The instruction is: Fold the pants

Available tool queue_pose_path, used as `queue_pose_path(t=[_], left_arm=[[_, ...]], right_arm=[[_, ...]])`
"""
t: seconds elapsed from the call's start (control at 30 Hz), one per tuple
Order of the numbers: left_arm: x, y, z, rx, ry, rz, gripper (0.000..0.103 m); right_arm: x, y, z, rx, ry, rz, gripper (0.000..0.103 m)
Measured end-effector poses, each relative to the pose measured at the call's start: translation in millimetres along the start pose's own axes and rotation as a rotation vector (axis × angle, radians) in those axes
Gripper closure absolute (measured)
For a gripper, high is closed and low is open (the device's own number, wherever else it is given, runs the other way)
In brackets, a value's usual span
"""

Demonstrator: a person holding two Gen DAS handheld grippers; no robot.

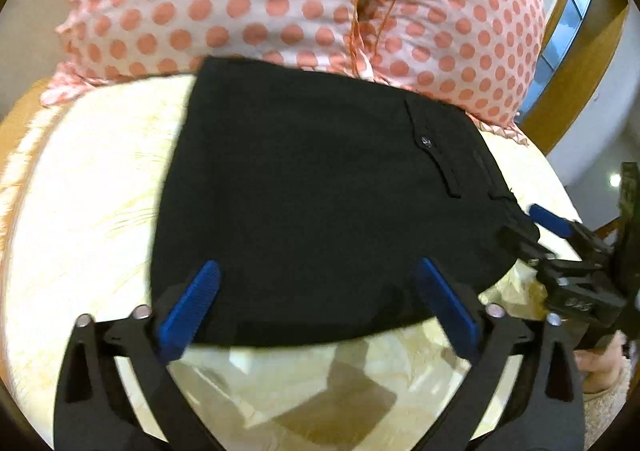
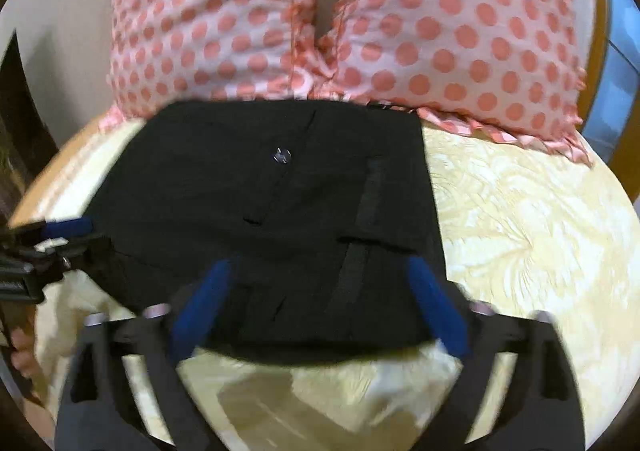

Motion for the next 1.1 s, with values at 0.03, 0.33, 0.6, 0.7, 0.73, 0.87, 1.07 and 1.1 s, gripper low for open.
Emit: queue_pose_path(t=[0.03,0.33,0.6,0.7,0.73,0.87,1.07,1.1], left_arm=[[8.2,-3.9,3.4,-0.003,0.014,-0.018,0.002],[36.6,-47.5,33.9,0.027,0.112,-0.046,0.002],[40.4,-72.3,40.1,0.015,0.170,-0.039,0.002],[40.6,-79.2,40.3,0.003,0.194,-0.036,0.002],[40.2,-80.6,40.6,-0.001,0.200,-0.036,0.002],[38.2,-83.9,41.6,-0.011,0.219,-0.034,0.002],[35.3,-85.1,40.9,-0.040,0.255,-0.038,0.002],[35.0,-85.2,40.6,-0.046,0.258,-0.040,0.002]], right_arm=[[7.1,-4.0,0.7,-0.006,-0.011,-0.008,0.003],[20.4,-56.5,18.1,-0.040,-0.024,0.060,0.001],[24.6,-73.2,37.7,-0.026,-0.008,0.081,0.001],[24.2,-75.9,44.3,-0.011,-0.007,0.085,0.001],[23.7,-77.6,46.4,-0.010,-0.006,0.091,0.001],[21.4,-83.0,49.0,-0.015,-0.016,0.104,0.001],[20.7,-83.7,53.4,0.007,-0.044,0.117,0.001],[20.4,-83.4,53.3,0.012,-0.052,0.117,0.001]])
Point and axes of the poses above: each gripper's, at about its wrist camera, not at the fingertips, and x roughly against the way its jaws point, z to its left, y to its top, the point moved 10 cm from there along -x, roughly the way its jaws point, and after that the axes turned 13 degrees about x, right-handed, at the moved point
